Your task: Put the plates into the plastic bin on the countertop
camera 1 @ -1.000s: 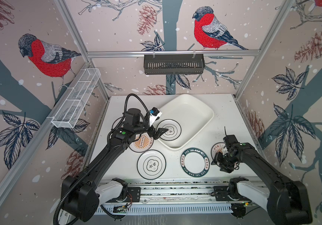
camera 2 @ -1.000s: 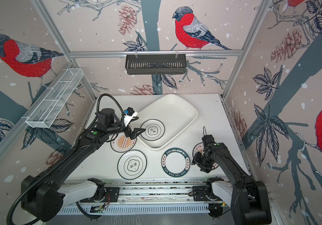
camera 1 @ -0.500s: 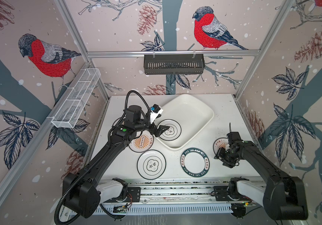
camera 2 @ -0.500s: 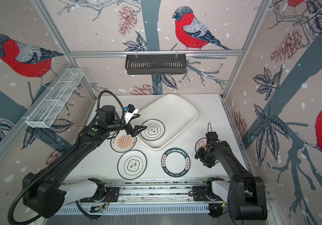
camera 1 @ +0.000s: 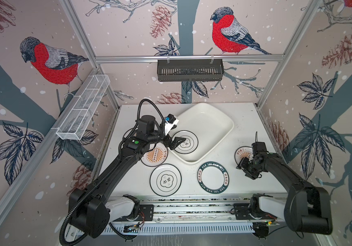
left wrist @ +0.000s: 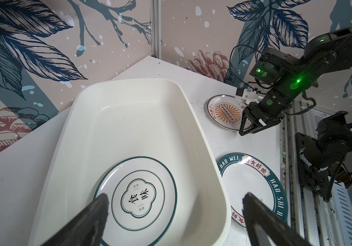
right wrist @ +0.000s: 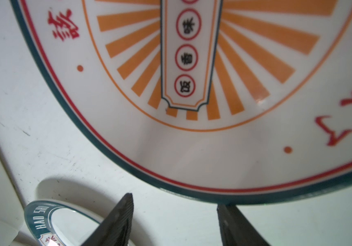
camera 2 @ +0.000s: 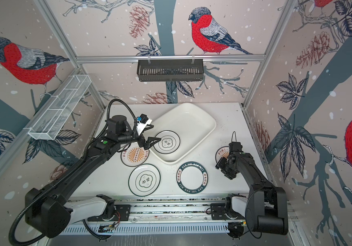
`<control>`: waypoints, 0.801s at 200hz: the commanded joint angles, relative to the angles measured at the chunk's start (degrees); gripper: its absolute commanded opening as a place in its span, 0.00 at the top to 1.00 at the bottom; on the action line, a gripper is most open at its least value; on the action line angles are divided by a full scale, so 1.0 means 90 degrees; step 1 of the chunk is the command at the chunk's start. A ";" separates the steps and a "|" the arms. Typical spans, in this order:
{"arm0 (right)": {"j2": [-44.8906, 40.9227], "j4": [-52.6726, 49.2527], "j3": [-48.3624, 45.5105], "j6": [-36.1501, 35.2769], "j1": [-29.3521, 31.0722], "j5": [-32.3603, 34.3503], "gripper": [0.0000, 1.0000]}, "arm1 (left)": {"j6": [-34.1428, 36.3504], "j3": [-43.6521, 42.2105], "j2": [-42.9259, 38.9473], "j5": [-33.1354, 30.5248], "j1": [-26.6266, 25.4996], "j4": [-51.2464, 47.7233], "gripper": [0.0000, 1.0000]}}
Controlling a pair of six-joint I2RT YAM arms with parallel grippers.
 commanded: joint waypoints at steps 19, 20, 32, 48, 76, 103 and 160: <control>-0.0390 -0.0510 0.0253 0.0240 -0.0001 -0.0089 0.35 | 0.0302 0.0075 -0.0034 0.0043 -0.0007 -0.0213 0.03; -0.0401 -0.0532 0.0262 0.0237 -0.0006 -0.0082 0.35 | 0.0309 0.0079 -0.0031 0.0043 -0.0007 -0.0225 0.03; -0.0528 -0.0762 0.0372 0.0230 -0.0021 0.0028 0.34 | 0.0320 0.0075 -0.0042 -0.0005 -0.0007 -0.0310 0.03; -0.0870 -0.0895 0.0523 0.0377 -0.0072 0.0211 0.33 | 0.0239 0.0062 -0.0056 0.0014 -0.0007 -0.0347 0.03; -0.1525 -0.0622 0.0826 0.0687 -0.0255 0.0793 0.31 | 0.0178 0.0234 -0.0001 0.0004 -0.0020 -0.0570 0.03; -0.1854 0.0281 0.0530 0.0585 -0.0927 0.0118 0.28 | 0.0098 0.0171 0.0018 -0.0073 -0.0018 -0.0467 0.03; -0.1834 0.1081 0.0302 0.0290 -0.2237 0.0134 0.28 | -0.0153 0.0021 0.0110 0.0101 -0.0017 -0.0075 0.03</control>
